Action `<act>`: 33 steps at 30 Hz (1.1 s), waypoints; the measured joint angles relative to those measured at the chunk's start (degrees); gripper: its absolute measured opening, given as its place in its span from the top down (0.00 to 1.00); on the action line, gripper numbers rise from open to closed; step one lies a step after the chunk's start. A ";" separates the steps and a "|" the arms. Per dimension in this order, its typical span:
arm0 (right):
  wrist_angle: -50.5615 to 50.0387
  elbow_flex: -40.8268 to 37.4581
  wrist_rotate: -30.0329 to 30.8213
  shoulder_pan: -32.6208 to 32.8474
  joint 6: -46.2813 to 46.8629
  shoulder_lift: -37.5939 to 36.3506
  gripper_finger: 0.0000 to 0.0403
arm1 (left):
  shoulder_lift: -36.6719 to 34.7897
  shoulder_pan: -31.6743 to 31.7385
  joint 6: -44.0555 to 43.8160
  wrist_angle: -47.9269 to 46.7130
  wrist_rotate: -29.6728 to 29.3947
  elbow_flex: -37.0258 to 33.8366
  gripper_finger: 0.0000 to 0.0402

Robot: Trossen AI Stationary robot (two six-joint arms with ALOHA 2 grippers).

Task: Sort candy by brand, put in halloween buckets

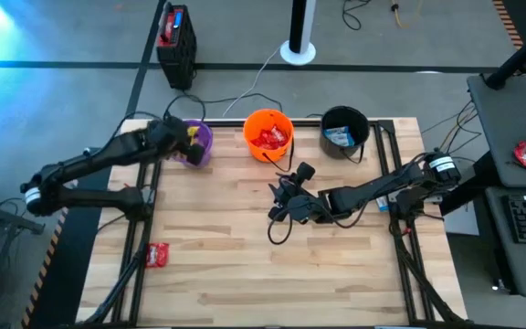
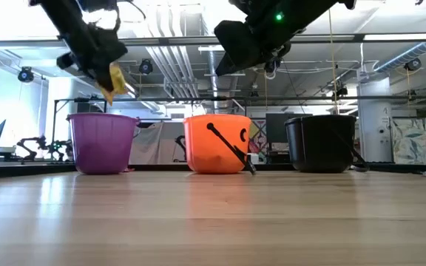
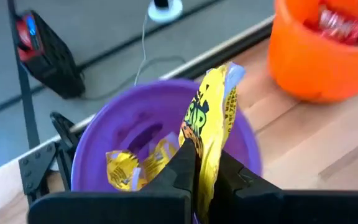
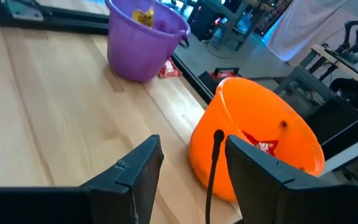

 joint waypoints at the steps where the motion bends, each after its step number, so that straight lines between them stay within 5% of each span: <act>1: -0.10 0.02 0.00 0.00 -0.02 0.00 0.57 | 0.58 1.99 1.14 0.00 2.00 0.00 1.00; 10: -0.70 -0.03 -0.28 0.02 -0.03 -0.04 0.56 | 5.72 9.30 5.07 0.07 6.40 -0.01 0.96; 26: -5.08 -0.03 -0.28 -0.32 5.54 -0.37 0.56 | 6.29 8.12 4.01 -0.94 1.79 -0.09 0.65; 29: -13.70 1.16 -0.41 -0.92 13.00 -1.31 0.57 | 4.22 4.15 2.79 -0.71 3.79 -0.09 0.64; 33: -37.25 5.25 -5.11 -3.21 29.35 -2.51 0.60 | 1.19 -6.64 0.92 1.70 2.04 -0.09 0.65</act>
